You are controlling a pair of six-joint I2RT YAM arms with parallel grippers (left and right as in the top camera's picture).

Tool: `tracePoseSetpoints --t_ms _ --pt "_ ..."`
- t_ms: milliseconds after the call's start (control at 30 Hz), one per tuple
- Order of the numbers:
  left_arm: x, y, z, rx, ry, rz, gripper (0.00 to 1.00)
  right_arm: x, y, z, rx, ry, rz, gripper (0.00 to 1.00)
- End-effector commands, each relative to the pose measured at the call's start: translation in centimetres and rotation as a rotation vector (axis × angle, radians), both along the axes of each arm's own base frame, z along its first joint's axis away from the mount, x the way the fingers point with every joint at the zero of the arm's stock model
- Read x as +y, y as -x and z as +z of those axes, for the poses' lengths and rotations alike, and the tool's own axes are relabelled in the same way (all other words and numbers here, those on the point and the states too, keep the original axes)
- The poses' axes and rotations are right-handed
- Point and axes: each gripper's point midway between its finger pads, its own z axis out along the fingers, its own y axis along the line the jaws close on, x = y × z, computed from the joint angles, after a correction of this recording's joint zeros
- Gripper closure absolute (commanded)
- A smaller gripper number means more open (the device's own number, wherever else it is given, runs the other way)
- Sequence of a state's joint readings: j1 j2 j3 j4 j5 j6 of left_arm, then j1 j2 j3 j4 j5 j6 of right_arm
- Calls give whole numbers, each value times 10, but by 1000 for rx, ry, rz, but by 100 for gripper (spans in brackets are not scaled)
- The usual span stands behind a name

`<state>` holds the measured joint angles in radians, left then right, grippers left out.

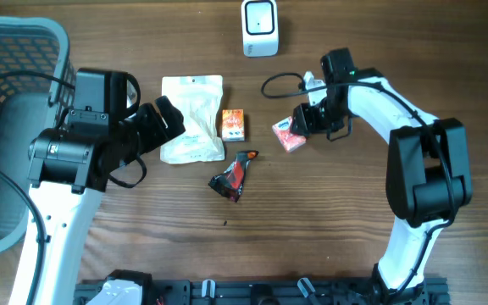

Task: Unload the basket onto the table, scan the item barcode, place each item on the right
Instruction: 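Grasp the red Kleenex tissue pack with the right gripper, then lift the Kleenex pack up toward the white scanner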

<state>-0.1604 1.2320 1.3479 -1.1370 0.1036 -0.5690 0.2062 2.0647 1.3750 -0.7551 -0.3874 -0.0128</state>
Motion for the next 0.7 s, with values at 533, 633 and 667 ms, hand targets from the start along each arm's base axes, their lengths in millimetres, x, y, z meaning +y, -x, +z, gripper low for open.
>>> tracePoseSetpoints --t_ms 533,633,667 --pt "-1 -1 4 -14 4 -13 0 -18 -35 24 9 71 -256 96" --pt "-1 -1 4 -14 4 -14 0 -27 -53 43 -42 121 -288 95" --pt "-1 -1 4 -14 4 -13 0 -30 -55 46 -47 134 -303 95"
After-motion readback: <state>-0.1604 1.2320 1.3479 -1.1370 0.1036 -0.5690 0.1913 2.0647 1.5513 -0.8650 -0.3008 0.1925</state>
